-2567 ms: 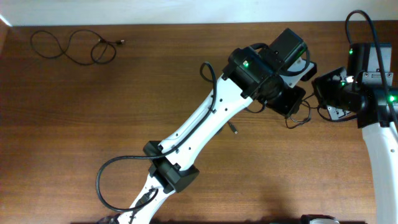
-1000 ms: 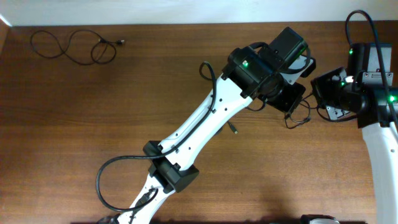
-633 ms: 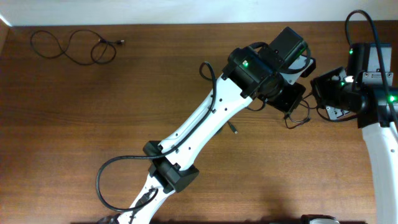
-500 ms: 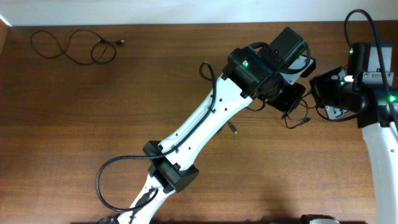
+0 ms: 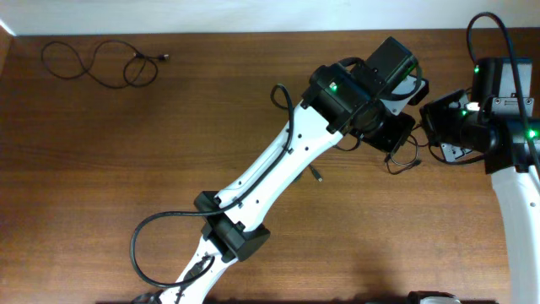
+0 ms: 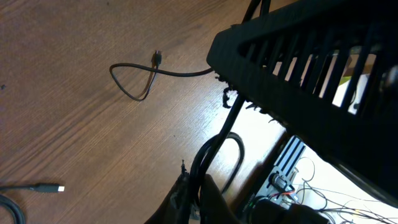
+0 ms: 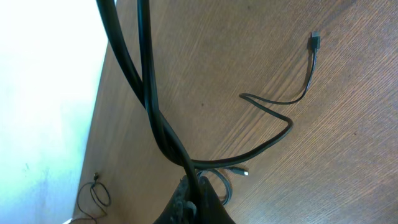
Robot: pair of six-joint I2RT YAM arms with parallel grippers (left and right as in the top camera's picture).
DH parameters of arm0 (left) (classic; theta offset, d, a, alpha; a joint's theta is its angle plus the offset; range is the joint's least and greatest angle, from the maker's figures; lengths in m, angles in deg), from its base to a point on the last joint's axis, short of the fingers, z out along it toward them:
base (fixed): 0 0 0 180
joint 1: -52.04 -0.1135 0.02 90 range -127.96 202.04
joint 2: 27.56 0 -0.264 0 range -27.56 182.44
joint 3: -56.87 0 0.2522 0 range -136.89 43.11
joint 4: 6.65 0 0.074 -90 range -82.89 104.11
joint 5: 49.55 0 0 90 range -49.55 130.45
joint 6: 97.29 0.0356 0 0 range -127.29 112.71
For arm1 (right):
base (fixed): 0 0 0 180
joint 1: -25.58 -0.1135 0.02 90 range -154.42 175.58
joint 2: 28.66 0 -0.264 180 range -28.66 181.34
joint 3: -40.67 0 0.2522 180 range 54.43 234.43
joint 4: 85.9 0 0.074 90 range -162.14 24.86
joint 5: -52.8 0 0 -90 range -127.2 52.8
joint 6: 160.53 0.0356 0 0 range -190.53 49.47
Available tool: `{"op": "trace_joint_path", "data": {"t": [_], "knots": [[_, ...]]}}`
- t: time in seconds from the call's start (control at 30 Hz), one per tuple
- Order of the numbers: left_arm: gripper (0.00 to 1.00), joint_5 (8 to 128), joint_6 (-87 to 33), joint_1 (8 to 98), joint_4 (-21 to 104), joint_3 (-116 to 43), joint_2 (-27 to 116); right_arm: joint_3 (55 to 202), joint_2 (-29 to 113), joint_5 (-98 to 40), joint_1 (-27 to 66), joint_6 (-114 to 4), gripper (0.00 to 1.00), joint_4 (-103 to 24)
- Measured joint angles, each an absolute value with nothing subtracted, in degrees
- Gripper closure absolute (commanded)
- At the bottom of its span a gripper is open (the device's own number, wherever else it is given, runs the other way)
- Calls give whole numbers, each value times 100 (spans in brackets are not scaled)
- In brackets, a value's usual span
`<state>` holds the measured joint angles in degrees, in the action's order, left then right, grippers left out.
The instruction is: Untangle cables
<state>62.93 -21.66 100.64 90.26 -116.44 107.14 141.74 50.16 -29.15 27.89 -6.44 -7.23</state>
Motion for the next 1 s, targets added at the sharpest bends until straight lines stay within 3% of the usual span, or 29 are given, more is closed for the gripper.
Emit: {"op": "trace_joint_path", "data": {"t": [0.53,1.0], "knots": [[100,6422,-2168,10069,8950,-11644,10714,14174,5016,-3389,2789,-657,96,-583],[100,7397,-2168,9778,8867,-11644,10714,14174,5016,-4027,2789,-799,96,-570]]}}
